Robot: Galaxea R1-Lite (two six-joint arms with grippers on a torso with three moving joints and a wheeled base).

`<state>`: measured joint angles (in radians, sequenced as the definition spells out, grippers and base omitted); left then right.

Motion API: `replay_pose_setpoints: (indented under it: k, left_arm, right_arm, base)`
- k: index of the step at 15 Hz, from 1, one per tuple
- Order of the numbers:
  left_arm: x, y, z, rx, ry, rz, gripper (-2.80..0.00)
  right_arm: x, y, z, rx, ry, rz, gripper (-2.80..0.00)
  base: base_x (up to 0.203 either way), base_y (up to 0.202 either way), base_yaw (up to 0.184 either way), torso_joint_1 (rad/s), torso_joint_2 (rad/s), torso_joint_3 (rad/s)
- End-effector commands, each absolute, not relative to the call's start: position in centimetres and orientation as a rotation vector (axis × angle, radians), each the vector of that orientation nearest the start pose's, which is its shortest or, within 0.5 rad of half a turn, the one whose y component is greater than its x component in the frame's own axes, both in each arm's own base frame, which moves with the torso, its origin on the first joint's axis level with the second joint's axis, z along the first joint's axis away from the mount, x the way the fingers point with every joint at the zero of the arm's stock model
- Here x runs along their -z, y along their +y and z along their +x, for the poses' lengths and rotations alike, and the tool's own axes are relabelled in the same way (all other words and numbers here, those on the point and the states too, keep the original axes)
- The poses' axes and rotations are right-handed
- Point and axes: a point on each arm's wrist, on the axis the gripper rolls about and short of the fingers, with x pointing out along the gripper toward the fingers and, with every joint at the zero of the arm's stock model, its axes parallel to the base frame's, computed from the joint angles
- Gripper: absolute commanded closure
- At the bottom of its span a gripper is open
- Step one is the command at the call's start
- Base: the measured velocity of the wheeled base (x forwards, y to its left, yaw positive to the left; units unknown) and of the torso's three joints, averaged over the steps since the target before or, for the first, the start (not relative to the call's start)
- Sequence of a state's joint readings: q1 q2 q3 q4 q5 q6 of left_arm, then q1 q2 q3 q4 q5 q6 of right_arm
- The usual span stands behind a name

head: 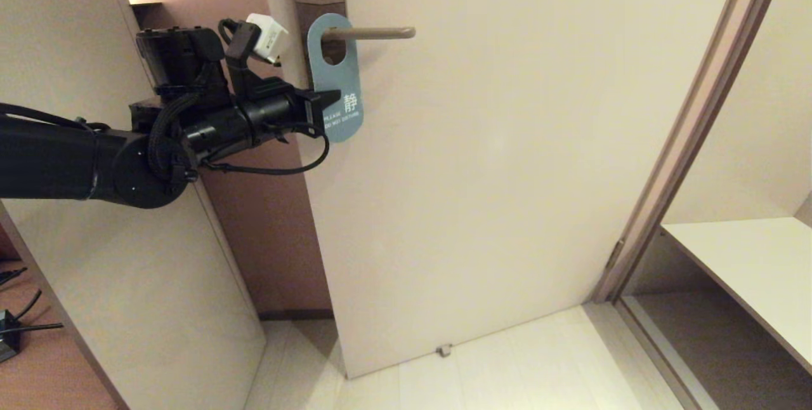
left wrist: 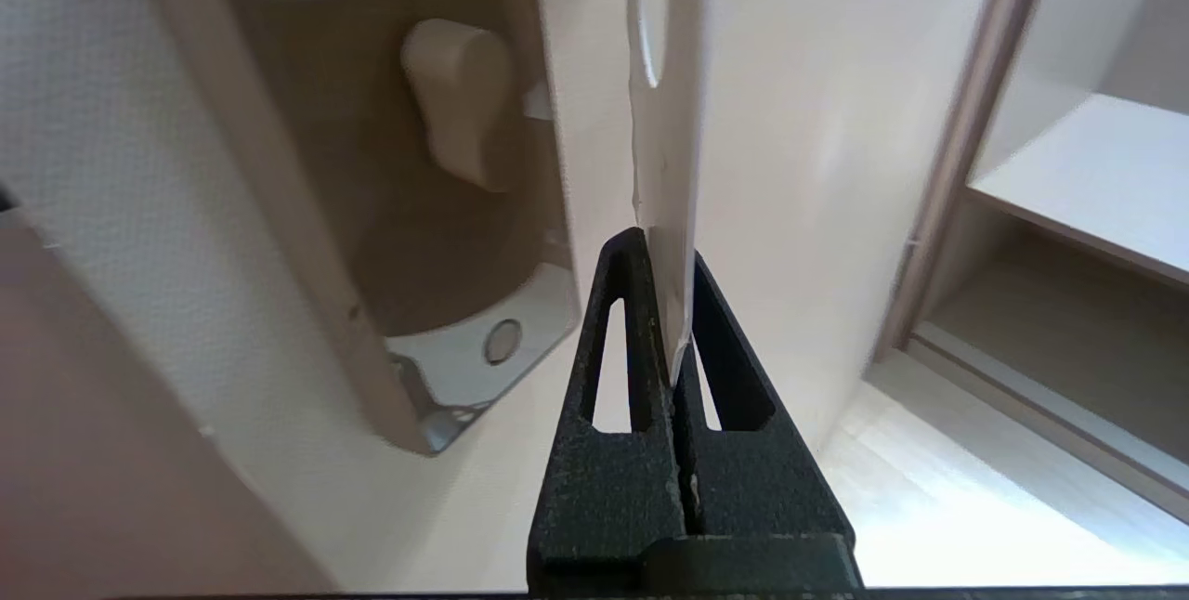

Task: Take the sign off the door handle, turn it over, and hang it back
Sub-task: Take down the sign

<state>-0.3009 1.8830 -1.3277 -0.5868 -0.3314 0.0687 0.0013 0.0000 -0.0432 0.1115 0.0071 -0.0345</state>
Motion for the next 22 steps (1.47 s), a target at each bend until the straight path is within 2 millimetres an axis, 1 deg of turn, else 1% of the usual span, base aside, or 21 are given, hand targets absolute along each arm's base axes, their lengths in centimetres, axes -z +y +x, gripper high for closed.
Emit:
replay_pose_setpoints:
  k: [1,3,14,16,22]
  left_arm:
    - [-26.3,-12.5,36.0,0.62,-0.062,0.068,0.0]
    - [-26.3,-13.4,35.7,0.606,-0.063,0.067,0.0]
    - [-26.5,-16.8,34.4,0.577,-0.07,0.061,0.0]
    - [-26.6,-17.4,34.2,0.578,-0.072,0.06,0.0]
    - [-27.6,-18.3,33.8,0.595,-0.103,0.052,0.0]
  right_arm:
    - [-7.6,0.0,-2.6,-0.01,0.069,-0.035,0.0]
    - [-7.6,0.0,-2.6,-0.01,0.069,-0.035,0.0]
    - [-7.6,0.0,-2.7,-0.01,0.067,-0.035,0.0]
    - [-7.6,0.0,-2.6,-0.01,0.069,-0.035,0.0]
    - [-7.6,0.0,-2.6,-0.009,0.069,-0.035,0.0]
  base:
    - [0.0,0.0,0.0,0.0,0.0,0.0]
    - [0.0,0.0,0.0,0.0,0.0,0.0]
    - [0.0,0.0,0.0,0.0,0.0,0.0]
    - [0.0,0.0,0.0,0.0,0.0,0.0]
    - [0.0,0.0,0.0,0.0,0.0,0.0]
